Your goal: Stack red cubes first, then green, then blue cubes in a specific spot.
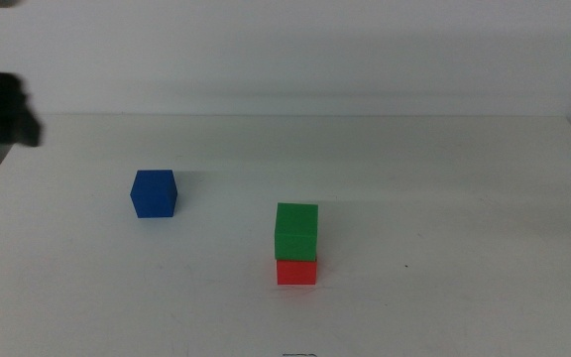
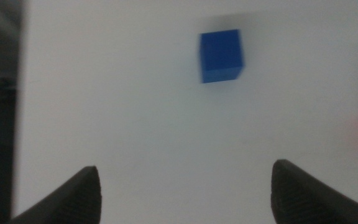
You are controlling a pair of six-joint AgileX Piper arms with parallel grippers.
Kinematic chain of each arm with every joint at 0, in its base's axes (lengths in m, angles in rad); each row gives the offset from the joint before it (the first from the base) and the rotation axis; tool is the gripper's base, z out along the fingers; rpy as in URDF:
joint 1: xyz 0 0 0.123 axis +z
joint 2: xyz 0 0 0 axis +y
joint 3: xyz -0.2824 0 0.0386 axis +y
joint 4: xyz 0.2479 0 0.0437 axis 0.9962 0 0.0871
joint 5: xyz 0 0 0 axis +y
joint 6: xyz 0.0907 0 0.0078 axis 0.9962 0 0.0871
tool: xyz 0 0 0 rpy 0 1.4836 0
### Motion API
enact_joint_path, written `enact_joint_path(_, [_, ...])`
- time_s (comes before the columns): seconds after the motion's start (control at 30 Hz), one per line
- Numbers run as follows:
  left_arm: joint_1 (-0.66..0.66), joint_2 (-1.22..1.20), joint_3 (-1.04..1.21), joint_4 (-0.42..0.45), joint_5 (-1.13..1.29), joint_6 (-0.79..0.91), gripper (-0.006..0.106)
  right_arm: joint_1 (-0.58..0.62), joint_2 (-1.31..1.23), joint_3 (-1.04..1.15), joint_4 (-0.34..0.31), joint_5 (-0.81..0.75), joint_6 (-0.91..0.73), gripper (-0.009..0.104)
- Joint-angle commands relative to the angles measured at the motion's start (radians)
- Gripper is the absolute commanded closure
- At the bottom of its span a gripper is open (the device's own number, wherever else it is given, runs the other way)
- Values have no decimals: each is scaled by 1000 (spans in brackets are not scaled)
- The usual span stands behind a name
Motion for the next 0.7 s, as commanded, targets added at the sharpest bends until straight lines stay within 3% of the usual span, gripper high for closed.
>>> enact_joint_path(0.0, [-4,84,-81,-77,-34,40,7,-6,6,-22,-12,-72,-11,15])
enact_joint_path(0.07, [-4,161,-102,-144,-55,47,7,-6,6,-22,-12,-72,-11,15])
enact_joint_path(0.2, [-5,308,-160,-166,-96,55,7,-6,6,-22,-12,-72,-11,15])
enact_joint_path(0.43, [-91,564,-367,-65,-78,-46,7,-6,6,-22,-12,-72,-11,15])
enact_joint_path(0.67, [-114,761,-495,-72,-65,-87,7,-6,6,-22,-12,-72,-11,15])
